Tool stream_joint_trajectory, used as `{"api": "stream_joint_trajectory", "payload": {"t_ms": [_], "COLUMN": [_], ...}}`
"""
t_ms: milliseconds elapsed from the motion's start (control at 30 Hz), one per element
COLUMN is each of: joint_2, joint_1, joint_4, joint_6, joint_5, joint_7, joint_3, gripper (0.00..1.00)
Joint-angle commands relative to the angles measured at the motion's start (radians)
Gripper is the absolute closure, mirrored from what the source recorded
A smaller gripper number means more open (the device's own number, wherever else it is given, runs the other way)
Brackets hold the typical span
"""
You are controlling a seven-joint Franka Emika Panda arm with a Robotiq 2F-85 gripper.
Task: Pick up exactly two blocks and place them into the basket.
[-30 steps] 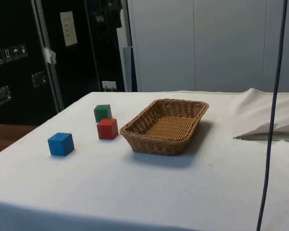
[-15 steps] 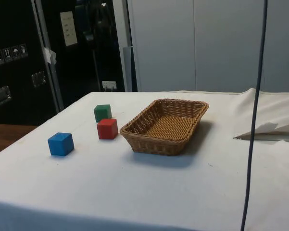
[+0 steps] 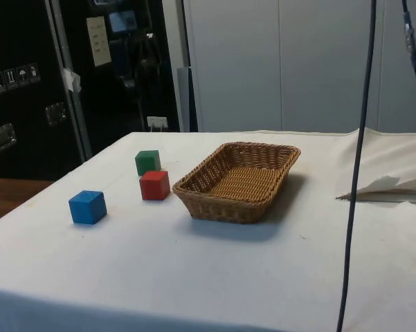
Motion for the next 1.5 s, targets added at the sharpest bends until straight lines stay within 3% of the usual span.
{"api": "stream_joint_trajectory", "payload": {"t_ms": [0, 433, 467, 667, 733, 767, 800, 1033, 1067, 1100, 1267, 1333, 1467], "joint_2": [0.006, 0.047, 0.045, 0.083, 0.092, 0.09, 0.097, 0.126, 0.126, 0.129, 0.146, 0.149, 0.16], "joint_1": [-0.002, -0.005, 0.0, -0.014, -0.016, -0.01, -0.018, -0.024, -0.017, -0.025, -0.031, -0.026, -0.036], "joint_4": [-0.007, -0.064, -0.063, -0.072, -0.074, -0.071, -0.075, -0.083, -0.078, -0.085, -0.096, -0.094, -0.102], "joint_6": [0.023, 0.153, 0.143, 0.212, 0.227, 0.213, 0.234, 0.284, 0.269, 0.288, 0.328, 0.321, 0.356], "joint_5": [0.013, 0.038, 0.028, 0.059, 0.068, 0.057, 0.073, 0.117, 0.104, 0.124, 0.163, 0.158, 0.192], "joint_7": [-0.006, -0.044, -0.035, -0.098, -0.116, -0.101, -0.126, -0.203, -0.188, -0.213, -0.278, -0.276, -0.327], "joint_3": [0.003, 0.004, 0.001, 0.002, 0.0, -0.004, 0.0, -0.009, -0.015, -0.009, -0.01, -0.017, -0.01], "gripper": [0.0, 0.0, 0.0, 0.0, 0.0, 0.0, 0.0, 0.0, 0.0, 0.0, 0.0, 0.0, 0.0]}}
